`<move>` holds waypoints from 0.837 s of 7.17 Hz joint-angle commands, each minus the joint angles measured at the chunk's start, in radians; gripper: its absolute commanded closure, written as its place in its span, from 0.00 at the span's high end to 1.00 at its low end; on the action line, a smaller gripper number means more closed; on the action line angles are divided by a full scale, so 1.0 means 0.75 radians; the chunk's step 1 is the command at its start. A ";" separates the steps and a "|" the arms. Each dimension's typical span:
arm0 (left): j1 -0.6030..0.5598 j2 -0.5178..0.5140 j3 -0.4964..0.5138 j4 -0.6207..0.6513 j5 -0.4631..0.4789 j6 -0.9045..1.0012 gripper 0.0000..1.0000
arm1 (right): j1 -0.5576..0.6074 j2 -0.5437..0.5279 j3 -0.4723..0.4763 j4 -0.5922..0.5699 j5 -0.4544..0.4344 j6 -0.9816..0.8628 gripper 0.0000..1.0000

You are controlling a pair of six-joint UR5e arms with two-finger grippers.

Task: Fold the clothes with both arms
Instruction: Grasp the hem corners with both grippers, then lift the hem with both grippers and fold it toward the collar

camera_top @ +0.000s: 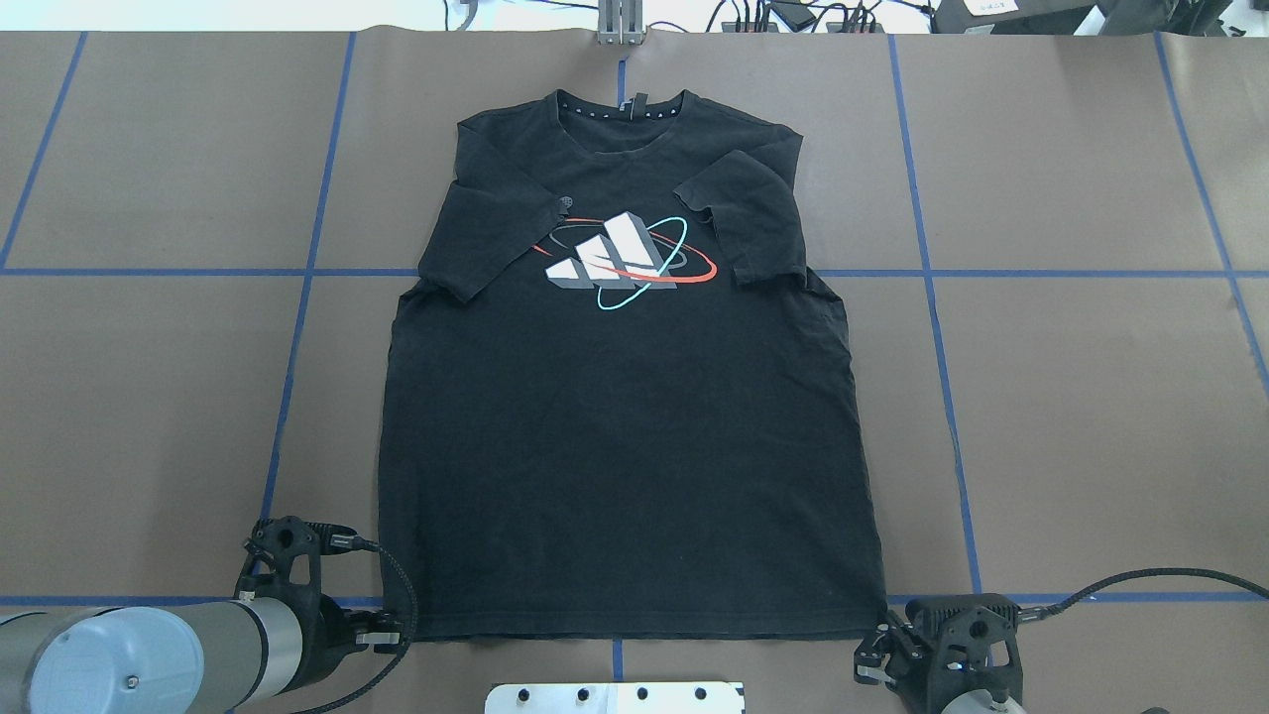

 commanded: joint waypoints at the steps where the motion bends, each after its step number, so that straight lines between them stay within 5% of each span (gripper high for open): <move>1: -0.021 0.012 -0.103 0.032 -0.128 0.017 0.00 | 0.037 0.000 0.082 0.000 0.025 -0.012 0.00; 4: -0.186 -0.007 -0.359 0.331 -0.292 0.172 0.00 | 0.380 -0.002 0.234 0.000 0.395 -0.185 0.00; 6: -0.315 -0.041 -0.396 0.373 -0.386 0.323 0.00 | 0.552 -0.002 0.361 -0.002 0.657 -0.284 0.00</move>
